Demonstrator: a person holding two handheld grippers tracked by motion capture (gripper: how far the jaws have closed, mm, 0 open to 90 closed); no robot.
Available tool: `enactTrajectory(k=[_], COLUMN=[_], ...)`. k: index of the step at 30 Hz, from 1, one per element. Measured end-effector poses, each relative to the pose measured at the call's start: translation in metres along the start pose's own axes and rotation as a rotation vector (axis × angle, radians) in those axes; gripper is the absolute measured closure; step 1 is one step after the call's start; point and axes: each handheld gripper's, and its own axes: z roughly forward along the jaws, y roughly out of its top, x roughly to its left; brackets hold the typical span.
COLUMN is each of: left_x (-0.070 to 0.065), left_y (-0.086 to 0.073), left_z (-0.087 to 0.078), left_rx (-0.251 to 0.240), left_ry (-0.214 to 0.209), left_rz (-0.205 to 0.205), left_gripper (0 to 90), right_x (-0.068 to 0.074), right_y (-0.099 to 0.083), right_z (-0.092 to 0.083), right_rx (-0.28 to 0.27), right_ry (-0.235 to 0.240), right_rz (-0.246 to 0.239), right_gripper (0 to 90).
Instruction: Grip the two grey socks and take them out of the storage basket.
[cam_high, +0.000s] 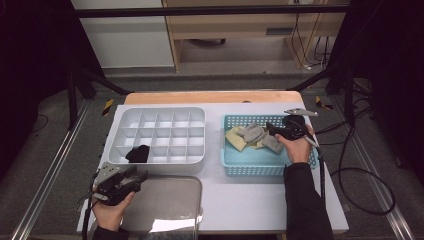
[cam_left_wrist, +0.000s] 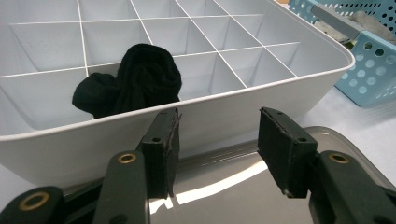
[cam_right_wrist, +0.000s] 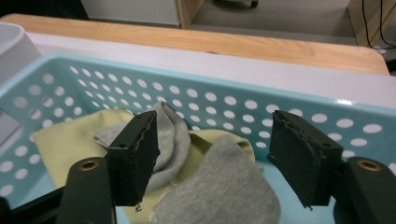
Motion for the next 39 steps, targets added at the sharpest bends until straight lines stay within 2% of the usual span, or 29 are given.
enactTrajectory(k=[5,15,18,26,32,36,39], left_x=[0.000,0.000,0.000,0.000,0.000,0.000,0.000], left_y=[0.000,-0.001,-0.001,-0.001,-0.002,-0.002,-0.002], left_z=[0.000,0.001,0.001,0.002,0.002,0.003,0.003], left_rx=[-0.001,0.000,0.002,0.005,0.007,0.008,0.008], left_ry=[0.004,0.009,0.010,0.012,0.016,0.016,0.016], left_rz=[0.003,0.010,0.011,0.014,0.015,0.015,0.014], left_gripper=[48.1,48.5,48.7,49.4,49.8,50.2,50.4], right_x=[-0.004,-0.008,-0.011,-0.015,-0.015,-0.015,-0.015], right_y=[-0.007,-0.013,-0.017,-0.026,-0.027,-0.027,-0.027], right_z=[0.007,0.015,0.018,0.025,0.027,0.026,0.026], right_rx=[0.023,0.075,0.083,0.129,0.163,0.175,0.194], right_ry=[-0.010,-0.037,-0.030,-0.040,-0.042,-0.027,-0.023], right_rz=[0.014,0.008,0.032,0.035,0.046,0.038,0.053], right_gripper=[32.1,29.2,28.8,29.3,36.7,47.3,56.4])
